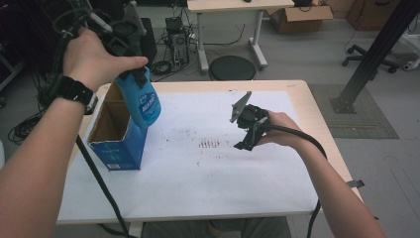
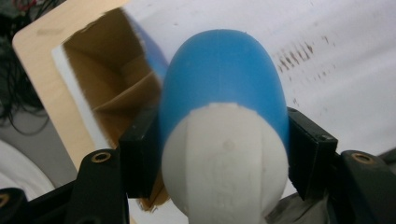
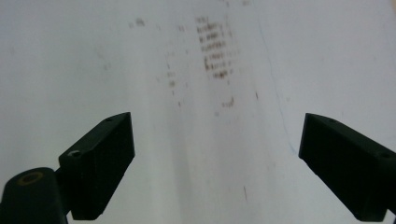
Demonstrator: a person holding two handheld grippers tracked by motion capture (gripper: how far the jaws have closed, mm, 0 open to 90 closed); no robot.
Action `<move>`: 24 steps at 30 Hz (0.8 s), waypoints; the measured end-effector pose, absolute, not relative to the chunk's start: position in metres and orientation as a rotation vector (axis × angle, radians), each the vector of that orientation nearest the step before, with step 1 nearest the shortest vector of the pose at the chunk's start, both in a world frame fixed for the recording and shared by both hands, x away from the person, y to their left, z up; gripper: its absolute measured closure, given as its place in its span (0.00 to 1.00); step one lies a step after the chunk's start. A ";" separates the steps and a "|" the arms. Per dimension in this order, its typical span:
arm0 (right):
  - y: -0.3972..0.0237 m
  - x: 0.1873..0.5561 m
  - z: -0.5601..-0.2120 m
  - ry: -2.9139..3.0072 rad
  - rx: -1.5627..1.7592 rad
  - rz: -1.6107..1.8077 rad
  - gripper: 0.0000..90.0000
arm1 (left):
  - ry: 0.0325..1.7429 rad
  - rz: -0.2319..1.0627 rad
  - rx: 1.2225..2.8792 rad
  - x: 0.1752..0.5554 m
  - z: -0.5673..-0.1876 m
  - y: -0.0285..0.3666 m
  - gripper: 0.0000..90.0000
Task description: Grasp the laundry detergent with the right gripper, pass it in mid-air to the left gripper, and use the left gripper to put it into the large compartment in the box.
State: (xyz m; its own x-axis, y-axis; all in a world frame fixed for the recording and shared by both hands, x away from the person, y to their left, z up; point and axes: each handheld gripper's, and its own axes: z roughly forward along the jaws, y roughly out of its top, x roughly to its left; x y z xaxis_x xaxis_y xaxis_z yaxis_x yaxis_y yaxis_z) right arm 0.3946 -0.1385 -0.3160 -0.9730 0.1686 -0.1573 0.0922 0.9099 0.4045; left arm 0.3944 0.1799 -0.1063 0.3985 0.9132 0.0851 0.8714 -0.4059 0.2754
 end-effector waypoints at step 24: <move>-0.217 0.394 -0.304 2.877 0.297 0.226 0.11 | 1.934 0.354 2.196 0.403 -0.108 0.257 0.42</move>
State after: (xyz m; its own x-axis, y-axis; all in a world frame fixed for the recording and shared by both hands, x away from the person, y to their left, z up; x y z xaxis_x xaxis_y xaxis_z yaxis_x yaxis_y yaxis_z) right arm 0.3937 -0.2167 -0.3037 -0.9506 0.2189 -0.2202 0.1818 0.9673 0.1767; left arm 0.4027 0.2571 -0.1078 0.1188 0.9916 0.0509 0.9453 -0.1286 0.2997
